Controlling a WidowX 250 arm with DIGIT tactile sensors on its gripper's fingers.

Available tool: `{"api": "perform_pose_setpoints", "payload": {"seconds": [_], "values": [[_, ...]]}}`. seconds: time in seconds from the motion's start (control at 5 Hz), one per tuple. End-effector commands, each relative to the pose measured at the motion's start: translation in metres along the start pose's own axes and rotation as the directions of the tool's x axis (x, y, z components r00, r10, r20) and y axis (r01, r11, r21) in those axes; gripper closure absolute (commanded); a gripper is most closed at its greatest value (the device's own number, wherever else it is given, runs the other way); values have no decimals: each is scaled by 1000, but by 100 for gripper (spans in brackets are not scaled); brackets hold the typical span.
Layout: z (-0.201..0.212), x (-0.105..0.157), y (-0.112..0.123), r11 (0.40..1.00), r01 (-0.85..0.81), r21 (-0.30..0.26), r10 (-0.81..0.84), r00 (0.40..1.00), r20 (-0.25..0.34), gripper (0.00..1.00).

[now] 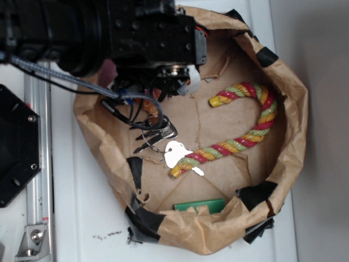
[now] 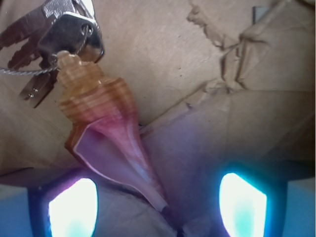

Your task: Grab the shell.

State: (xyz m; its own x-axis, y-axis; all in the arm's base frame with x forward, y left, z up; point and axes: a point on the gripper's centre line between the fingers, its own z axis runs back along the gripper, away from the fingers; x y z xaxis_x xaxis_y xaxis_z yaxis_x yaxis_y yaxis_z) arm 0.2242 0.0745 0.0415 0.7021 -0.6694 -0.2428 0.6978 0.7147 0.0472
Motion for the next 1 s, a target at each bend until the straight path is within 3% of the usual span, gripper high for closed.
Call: {"api": "perform_pose_setpoints", "payload": {"seconds": [0.0,0.4,0.8], "values": [[8,9,2,999,9,47,-10,1000,21,0],[8,9,2,999,9,47,-10,1000,21,0],[-5,28,-16,997,-1,75,-10,989,148,0]]}}
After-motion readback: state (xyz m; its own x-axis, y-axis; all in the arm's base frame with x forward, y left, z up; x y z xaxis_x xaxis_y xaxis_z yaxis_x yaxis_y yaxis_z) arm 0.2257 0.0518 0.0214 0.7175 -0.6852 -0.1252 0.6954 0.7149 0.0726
